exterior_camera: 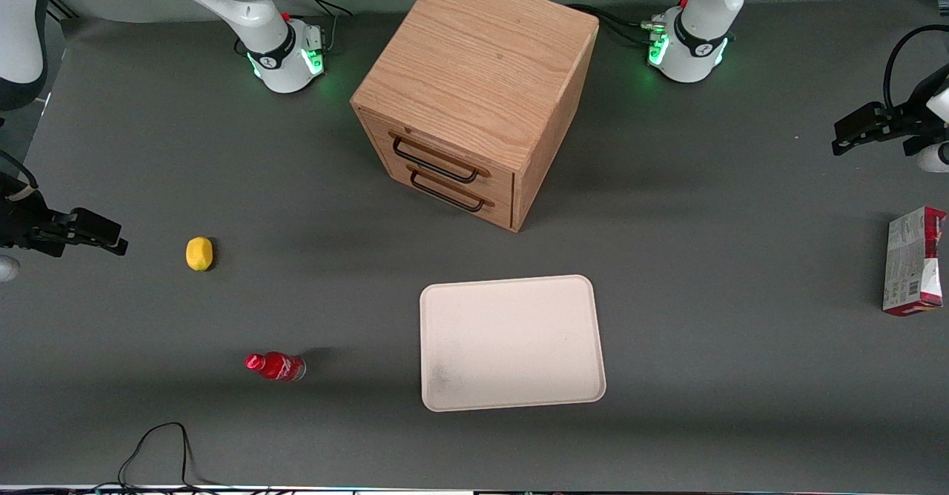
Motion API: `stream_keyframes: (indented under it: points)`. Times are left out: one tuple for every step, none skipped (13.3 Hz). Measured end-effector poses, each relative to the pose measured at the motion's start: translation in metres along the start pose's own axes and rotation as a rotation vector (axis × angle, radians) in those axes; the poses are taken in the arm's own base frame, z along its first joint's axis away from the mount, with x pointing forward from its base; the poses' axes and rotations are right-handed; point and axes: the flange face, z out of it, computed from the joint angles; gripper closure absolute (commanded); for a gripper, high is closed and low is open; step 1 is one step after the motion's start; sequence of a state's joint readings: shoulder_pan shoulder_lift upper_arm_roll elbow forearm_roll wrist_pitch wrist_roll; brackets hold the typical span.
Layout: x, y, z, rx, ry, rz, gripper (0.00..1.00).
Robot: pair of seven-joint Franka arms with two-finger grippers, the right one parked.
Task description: Place red cookie box on tray
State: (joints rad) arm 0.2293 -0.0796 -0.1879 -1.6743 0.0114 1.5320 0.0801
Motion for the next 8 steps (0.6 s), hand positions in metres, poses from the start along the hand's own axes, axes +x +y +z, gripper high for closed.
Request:
stream_keyframes:
  points:
    - [0.0,-0.002,0.0,-0.001,0.001,-0.002,0.0]
    - [0.0,-0.004,0.0,-0.001,0.002,-0.003,0.0]
    - [0.0,-0.004,0.0,-0.001,0.003,-0.004,0.0]
    - [0.0,-0.005,0.0,0.0,0.005,-0.005,0.0]
    - [0.001,-0.007,0.0,0.006,0.007,-0.008,0.0]
    - [0.001,-0.013,0.003,0.025,0.004,-0.005,0.0]
    - [0.003,-0.024,0.007,0.059,-0.005,0.016,0.0]
    - [0.008,-0.042,0.014,0.081,-0.005,0.055,0.0]
